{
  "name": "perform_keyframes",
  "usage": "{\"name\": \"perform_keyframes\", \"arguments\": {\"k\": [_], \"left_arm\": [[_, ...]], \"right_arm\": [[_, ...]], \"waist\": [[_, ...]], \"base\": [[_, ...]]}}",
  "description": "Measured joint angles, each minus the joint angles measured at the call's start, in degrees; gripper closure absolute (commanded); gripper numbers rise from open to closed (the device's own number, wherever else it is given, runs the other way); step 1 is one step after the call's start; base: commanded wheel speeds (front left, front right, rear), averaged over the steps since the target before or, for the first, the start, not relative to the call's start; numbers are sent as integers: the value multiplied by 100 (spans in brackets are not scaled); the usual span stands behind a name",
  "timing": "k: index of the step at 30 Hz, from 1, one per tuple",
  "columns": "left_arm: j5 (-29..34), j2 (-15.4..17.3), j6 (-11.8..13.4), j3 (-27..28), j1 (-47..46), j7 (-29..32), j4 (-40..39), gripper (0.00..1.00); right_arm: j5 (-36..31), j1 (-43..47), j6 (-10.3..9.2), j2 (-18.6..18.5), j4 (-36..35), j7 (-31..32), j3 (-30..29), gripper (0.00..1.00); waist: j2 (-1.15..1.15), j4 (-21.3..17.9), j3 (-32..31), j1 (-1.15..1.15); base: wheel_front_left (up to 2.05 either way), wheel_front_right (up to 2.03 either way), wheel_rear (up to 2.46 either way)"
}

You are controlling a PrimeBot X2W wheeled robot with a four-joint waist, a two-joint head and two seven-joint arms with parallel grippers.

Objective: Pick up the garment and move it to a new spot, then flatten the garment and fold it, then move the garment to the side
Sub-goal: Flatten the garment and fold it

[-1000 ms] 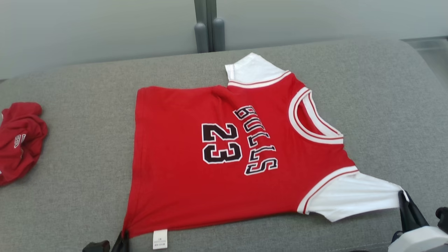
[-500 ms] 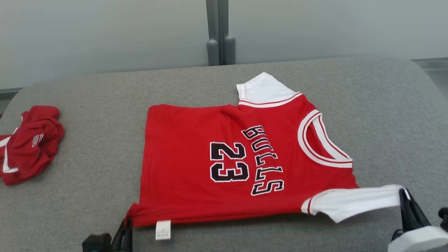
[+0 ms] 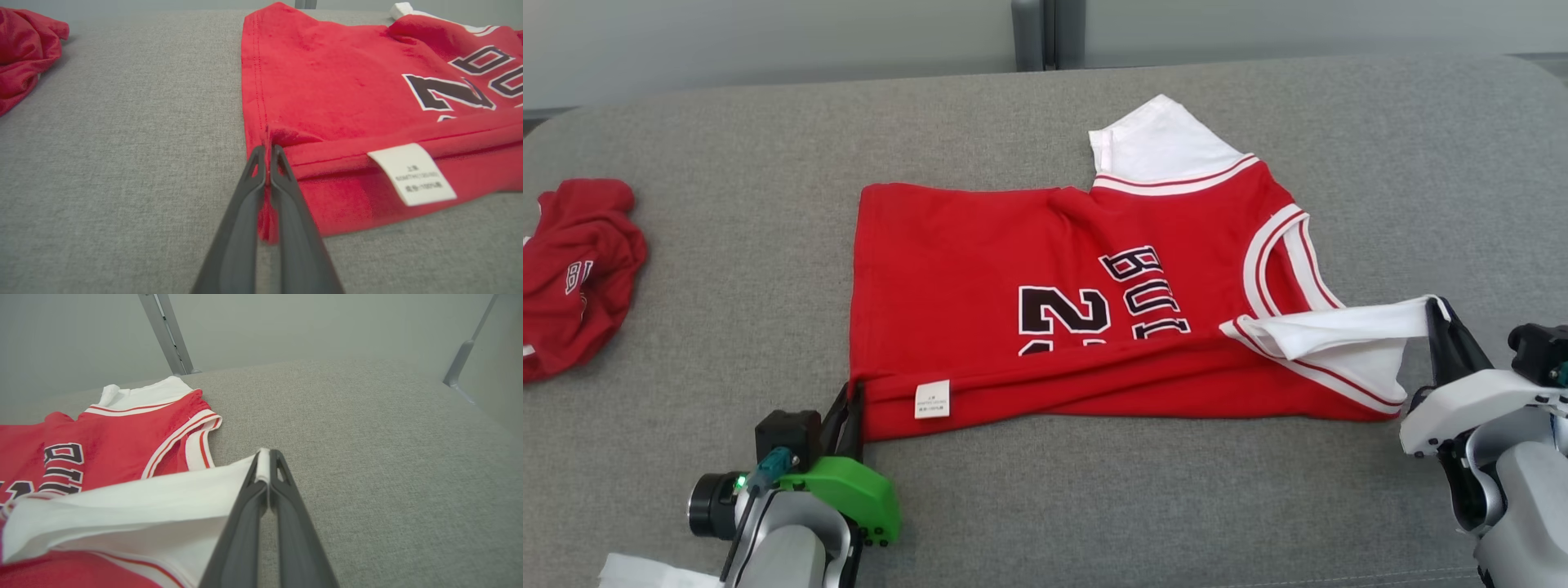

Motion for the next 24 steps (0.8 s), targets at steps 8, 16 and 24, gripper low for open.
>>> {"name": "perform_keyframes", "arguments": {"k": [8,16,24], "left_arm": [[-159,0,193,-196,-340,0,71,0],[-191,8,360,14,109,1,-935,0],[-234,4,389,40,682,1,-1190,0]], "right_arm": [[-27,-493,0,100,623,-124,-102,0],[-320,44,-1,339,-185,-156,-769,0],[-326,856,-1,582,-505,-156,-508,0]], "waist": [[0,133,266,0],[0,138,216,0],[0,33,84,0]], "base": [[0,0,0],[0,0,0],[0,0,0]]}}
